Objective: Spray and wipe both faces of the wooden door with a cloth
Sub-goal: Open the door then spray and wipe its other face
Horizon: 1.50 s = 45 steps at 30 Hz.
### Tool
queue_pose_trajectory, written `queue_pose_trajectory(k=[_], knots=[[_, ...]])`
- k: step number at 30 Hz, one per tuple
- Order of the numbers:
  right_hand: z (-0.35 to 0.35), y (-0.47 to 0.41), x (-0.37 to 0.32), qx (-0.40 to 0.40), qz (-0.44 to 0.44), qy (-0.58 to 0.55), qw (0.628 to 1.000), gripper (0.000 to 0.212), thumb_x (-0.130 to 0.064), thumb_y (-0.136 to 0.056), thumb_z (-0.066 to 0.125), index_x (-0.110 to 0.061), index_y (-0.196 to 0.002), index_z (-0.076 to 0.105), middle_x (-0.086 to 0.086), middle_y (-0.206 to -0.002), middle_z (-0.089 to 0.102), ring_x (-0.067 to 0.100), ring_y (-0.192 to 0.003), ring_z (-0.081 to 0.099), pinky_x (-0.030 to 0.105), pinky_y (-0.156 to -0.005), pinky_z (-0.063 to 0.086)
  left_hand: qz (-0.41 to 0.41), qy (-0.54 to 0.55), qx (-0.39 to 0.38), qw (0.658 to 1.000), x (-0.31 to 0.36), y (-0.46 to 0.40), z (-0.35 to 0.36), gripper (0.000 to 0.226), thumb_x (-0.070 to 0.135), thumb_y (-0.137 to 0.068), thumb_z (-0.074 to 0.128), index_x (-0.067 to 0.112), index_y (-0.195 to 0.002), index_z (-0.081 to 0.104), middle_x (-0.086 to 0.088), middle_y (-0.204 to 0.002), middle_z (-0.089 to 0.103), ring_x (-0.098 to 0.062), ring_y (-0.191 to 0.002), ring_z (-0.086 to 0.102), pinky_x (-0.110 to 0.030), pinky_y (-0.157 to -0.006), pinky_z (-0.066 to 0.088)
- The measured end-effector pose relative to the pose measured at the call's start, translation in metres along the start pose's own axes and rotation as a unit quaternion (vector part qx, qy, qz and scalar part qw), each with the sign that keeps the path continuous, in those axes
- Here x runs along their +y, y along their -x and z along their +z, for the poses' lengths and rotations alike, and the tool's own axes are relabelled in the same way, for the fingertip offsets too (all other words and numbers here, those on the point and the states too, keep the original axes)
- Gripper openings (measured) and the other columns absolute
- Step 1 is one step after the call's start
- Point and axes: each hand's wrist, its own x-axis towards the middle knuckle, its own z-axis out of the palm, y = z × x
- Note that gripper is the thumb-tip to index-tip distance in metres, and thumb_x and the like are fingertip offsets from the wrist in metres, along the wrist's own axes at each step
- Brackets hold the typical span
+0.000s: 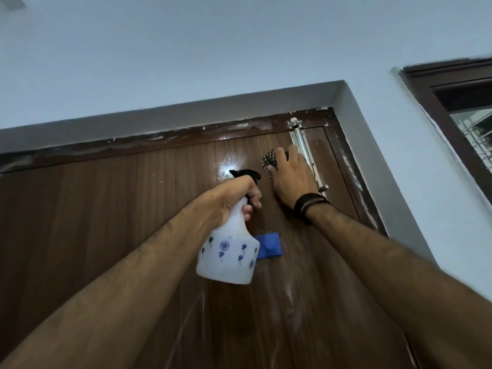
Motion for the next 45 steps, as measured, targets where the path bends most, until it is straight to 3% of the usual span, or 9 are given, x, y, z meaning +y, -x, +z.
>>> queue_pose_trajectory(k=[6,13,17,22,26,30,35,40,45], knots=[[-0.008,0.082,0.012,-0.049,-0.046,0.009,0.998,0.039,-0.036,-0.099,0.052,-0.014,-0.131,0.046,0.011,-0.12,0.044,0.018,-0.093,0.044,0.029,-0.076,0.039,-0.034,0.01,0.006,0.999,-0.033,0.018,-0.009,0.015,-0.006,-0.079,0.045,0.008,-0.078,0.05,-0.007,-0.071,0.054,-0.008,-0.036,0.036,-0.019,-0.037,0.036],[-0.01,0.028,-0.021,-0.058,0.021,-0.012,0.998,0.041,-0.035,-0.099,0.053,-0.015,-0.134,0.043,0.013,-0.128,0.039,0.023,-0.102,0.048,0.035,-0.083,0.046,-0.018,0.034,0.035,0.999,-0.048,0.038,-0.023,0.015,-0.007,-0.076,0.048,0.007,-0.079,0.053,-0.009,-0.073,0.056,-0.01,-0.038,0.038,-0.02,-0.038,0.038],[-0.003,0.066,-0.032,-0.119,-0.121,-0.036,0.985,0.038,-0.038,-0.099,0.053,-0.019,-0.131,0.046,0.007,-0.121,0.04,0.015,-0.097,0.042,0.031,-0.074,0.039,-0.015,0.041,0.044,0.998,-0.07,0.056,-0.03,0.015,-0.008,-0.075,0.05,0.005,-0.081,0.055,-0.011,-0.075,0.055,-0.011,-0.04,0.04,-0.022,-0.04,0.04],[-0.022,0.063,0.002,-0.177,-0.223,-0.009,0.959,0.044,-0.039,-0.098,0.053,-0.019,-0.136,0.048,0.007,-0.115,0.043,0.014,-0.093,0.042,0.033,-0.076,0.046,-0.034,0.058,0.048,0.997,-0.102,0.074,-0.03,0.019,-0.009,-0.077,0.05,0.005,-0.088,0.057,-0.012,-0.077,0.055,-0.013,-0.044,0.043,-0.023,-0.043,0.041],[-0.022,0.071,0.003,-0.136,-0.148,-0.043,0.979,0.038,-0.035,-0.096,0.059,-0.015,-0.128,0.051,0.009,-0.112,0.044,0.016,-0.089,0.045,0.033,-0.073,0.046,-0.036,0.062,0.047,0.996,-0.112,0.08,-0.026,0.021,-0.01,-0.076,0.05,0.004,-0.089,0.058,-0.014,-0.081,0.057,-0.012,-0.043,0.043,-0.024,-0.043,0.041],[-0.02,0.092,-0.007,-0.181,-0.156,-0.078,0.968,0.037,-0.034,-0.095,0.062,-0.014,-0.125,0.053,0.004,-0.111,0.044,0.014,-0.085,0.048,0.027,-0.073,0.039,-0.01,0.089,0.041,0.995,-0.1,0.076,-0.016,0.02,-0.009,-0.075,0.051,0.003,-0.088,0.058,-0.016,-0.081,0.057,-0.013,-0.041,0.041,-0.023,-0.043,0.04],[-0.027,0.15,0.008,-0.094,-0.028,-0.098,0.99,0.03,-0.031,-0.097,0.059,-0.017,-0.122,0.054,0.005,-0.105,0.048,0.02,-0.083,0.052,0.028,-0.067,0.04,0.006,0.114,0.019,0.993,-0.089,0.071,0.004,0.02,-0.01,-0.073,0.051,0.005,-0.086,0.058,-0.016,-0.079,0.057,-0.014,-0.038,0.039,-0.024,-0.043,0.039],[-0.042,0.165,0.034,-0.094,0.006,-0.039,0.995,0.035,-0.027,-0.095,0.063,-0.015,-0.127,0.054,0.008,-0.119,0.051,0.019,-0.097,0.054,0.031,-0.076,0.05,-0.008,0.107,-0.014,0.994,-0.088,0.072,0.025,0.022,-0.009,-0.074,0.053,-0.001,-0.093,0.061,-0.018,-0.082,0.057,-0.014,-0.042,0.043,-0.025,-0.048,0.041],[-0.043,0.138,0.037,-0.04,0.068,-0.013,0.997,0.029,-0.026,-0.097,0.059,-0.013,-0.123,0.053,0.008,-0.107,0.047,0.014,-0.083,0.043,0.029,-0.066,0.039,-0.019,0.1,-0.015,0.995,-0.082,0.064,0.044,0.022,-0.008,-0.074,0.052,0.005,-0.09,0.059,-0.014,-0.074,0.052,-0.014,-0.04,0.041,-0.024,-0.046,0.041]])
